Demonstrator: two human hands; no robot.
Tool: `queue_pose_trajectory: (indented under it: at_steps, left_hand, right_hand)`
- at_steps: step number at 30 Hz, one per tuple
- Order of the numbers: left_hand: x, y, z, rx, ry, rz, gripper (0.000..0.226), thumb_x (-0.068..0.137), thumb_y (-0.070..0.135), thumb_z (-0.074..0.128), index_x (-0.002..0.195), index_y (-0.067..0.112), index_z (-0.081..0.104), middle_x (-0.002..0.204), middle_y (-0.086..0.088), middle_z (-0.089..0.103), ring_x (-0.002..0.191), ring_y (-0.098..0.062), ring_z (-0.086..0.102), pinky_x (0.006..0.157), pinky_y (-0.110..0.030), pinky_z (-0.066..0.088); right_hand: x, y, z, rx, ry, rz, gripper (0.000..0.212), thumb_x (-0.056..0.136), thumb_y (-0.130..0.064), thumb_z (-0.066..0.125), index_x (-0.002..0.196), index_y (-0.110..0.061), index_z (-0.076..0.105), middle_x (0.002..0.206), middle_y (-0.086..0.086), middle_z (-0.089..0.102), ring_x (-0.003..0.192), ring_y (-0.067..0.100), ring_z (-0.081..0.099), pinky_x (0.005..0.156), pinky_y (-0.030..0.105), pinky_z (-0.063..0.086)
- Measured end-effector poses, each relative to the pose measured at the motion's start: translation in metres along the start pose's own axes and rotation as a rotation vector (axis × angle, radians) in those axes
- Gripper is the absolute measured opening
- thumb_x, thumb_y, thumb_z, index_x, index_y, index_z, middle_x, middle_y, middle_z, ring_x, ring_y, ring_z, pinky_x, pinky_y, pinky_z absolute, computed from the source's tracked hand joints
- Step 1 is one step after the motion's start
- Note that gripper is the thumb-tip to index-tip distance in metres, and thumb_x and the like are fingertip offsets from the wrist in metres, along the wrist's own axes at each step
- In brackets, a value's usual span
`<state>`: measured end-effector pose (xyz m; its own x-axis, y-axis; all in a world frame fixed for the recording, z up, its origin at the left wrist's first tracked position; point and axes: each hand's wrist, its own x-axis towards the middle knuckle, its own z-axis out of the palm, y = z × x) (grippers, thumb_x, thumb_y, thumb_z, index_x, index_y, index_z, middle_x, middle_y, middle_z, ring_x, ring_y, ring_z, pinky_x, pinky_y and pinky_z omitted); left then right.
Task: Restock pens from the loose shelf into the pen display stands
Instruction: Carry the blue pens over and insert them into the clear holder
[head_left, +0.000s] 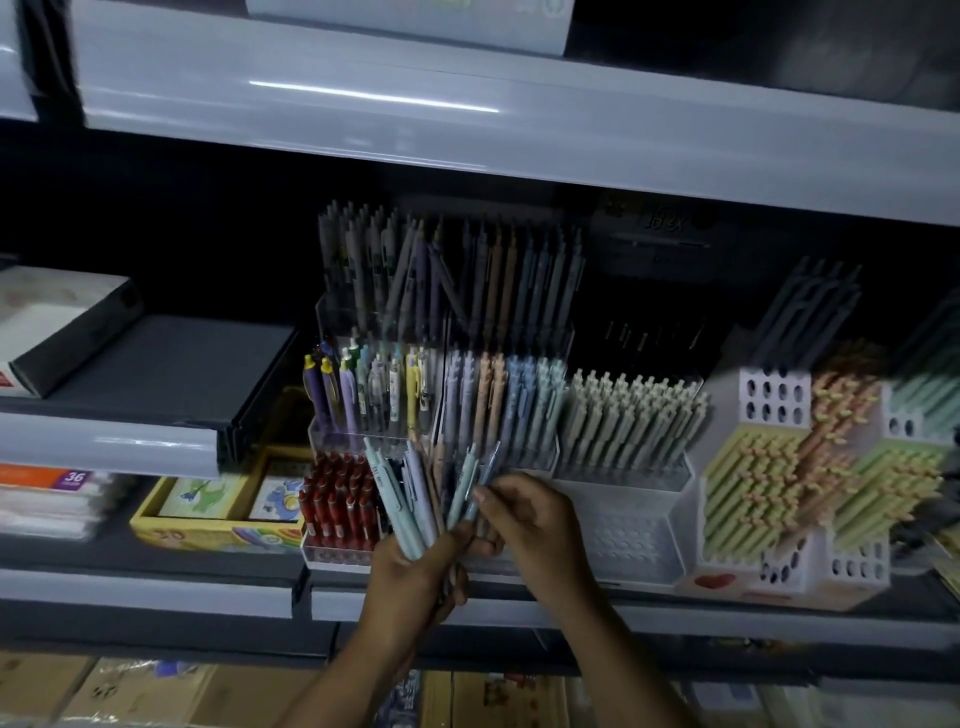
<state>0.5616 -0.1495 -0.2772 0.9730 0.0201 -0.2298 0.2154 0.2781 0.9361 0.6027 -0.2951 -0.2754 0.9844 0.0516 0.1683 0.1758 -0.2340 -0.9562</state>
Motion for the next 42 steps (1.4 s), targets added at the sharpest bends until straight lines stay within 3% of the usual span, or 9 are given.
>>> queue_pose_trajectory:
  at_steps: [3,7,12,19,26,30,33,37,42]
  left_hand:
    - [0.000,0.000,0.000,0.017,0.009,-0.004,0.044,0.095,0.021,0.068,0.052,0.011,0.071,0.048,-0.021,0.050,0.040,-0.023,0.037,0.048,-0.033,0.034]
    - [0.003,-0.004,-0.002,-0.016,0.090,0.013,0.036,0.094,0.021,0.069,0.071,-0.006,0.075,0.048,-0.021,0.048,0.037,-0.023,0.036,0.043,-0.031,0.035]
    - [0.005,-0.005,-0.010,-0.050,0.114,-0.028,0.032,0.091,0.024,0.072,0.079,-0.005,0.077,0.053,-0.027,0.051,0.040,-0.023,0.035,0.042,-0.028,0.031]
    - [0.000,0.000,-0.012,-0.040,-0.015,-0.030,0.039,0.092,0.032,0.063,0.086,-0.003,0.079,0.051,-0.024,0.050,0.035,-0.021,0.030,0.040,-0.026,0.030]
    - [-0.001,0.001,-0.017,-0.075,0.028,-0.002,0.028,0.094,0.029,0.066,0.076,0.013,0.080,0.081,-0.049,0.056,0.048,-0.025,0.037,0.048,-0.034,0.030]
    - [-0.004,0.000,-0.022,-0.103,0.039,-0.001,0.035,0.091,0.031,0.070,0.077,-0.002,0.074,0.056,-0.028,0.052,0.043,-0.022,0.037,0.044,-0.027,0.030]
    - [-0.005,0.003,-0.022,-0.121,0.040,-0.013,0.036,0.089,0.030,0.071,0.076,-0.003,0.071,0.053,-0.022,0.050,0.040,-0.021,0.036,0.041,-0.026,0.031]
    - [-0.005,0.005,-0.023,-0.102,0.021,-0.012,0.036,0.090,0.032,0.071,0.075,-0.001,0.072,0.053,-0.022,0.051,0.041,-0.021,0.036,0.044,-0.027,0.030]
    - [-0.004,0.004,-0.023,-0.090,0.013,-0.001,0.039,0.092,0.030,0.070,0.079,-0.006,0.073,0.053,-0.023,0.052,0.041,-0.021,0.035,0.045,-0.028,0.028]
  right_hand:
    - [0.000,0.002,0.001,0.021,0.008,0.026,0.018,0.095,-0.022,0.069,0.081,-0.010,0.069,0.068,0.006,0.067,0.064,0.024,0.065,0.063,0.041,0.055]
    - [0.003,-0.005,-0.005,0.098,0.124,0.060,0.017,0.098,-0.019,0.065,0.086,-0.007,0.069,0.068,0.011,0.068,0.063,0.030,0.066,0.062,0.045,0.058]
    - [0.015,0.003,-0.031,-0.044,0.352,-0.001,0.010,0.100,-0.019,0.062,0.093,-0.013,0.066,0.074,-0.001,0.070,0.065,0.009,0.068,0.061,0.023,0.056]
    - [0.020,0.032,-0.033,-0.367,0.295,-0.111,0.017,0.094,-0.012,0.068,0.082,-0.021,0.061,0.074,-0.017,0.063,0.076,-0.009,0.063,0.063,0.001,0.040]
    - [0.028,0.052,-0.029,-0.456,0.184,-0.038,0.017,0.095,-0.014,0.069,0.081,-0.021,0.062,0.075,-0.011,0.066,0.073,-0.006,0.062,0.063,0.002,0.040]
    - [0.028,0.057,-0.023,-0.520,0.115,-0.033,0.040,0.095,-0.011,0.067,0.066,-0.030,0.047,0.062,-0.015,0.053,0.062,-0.007,0.055,0.058,0.005,0.038]
    - [0.028,0.063,-0.017,-0.550,0.087,-0.031,0.053,0.095,-0.009,0.066,0.061,-0.034,0.034,0.056,-0.014,0.042,0.055,-0.005,0.048,0.058,0.019,0.040]
    - [0.030,0.072,-0.014,-0.581,0.076,-0.015,0.042,0.096,-0.009,0.065,0.064,-0.026,0.043,0.062,-0.004,0.052,0.062,0.012,0.056,0.059,0.025,0.039]
    - [0.035,0.063,-0.017,-0.584,0.028,0.129,0.029,0.094,-0.010,0.067,0.069,-0.016,0.054,0.066,-0.003,0.055,0.066,0.015,0.058,0.057,0.021,0.040]
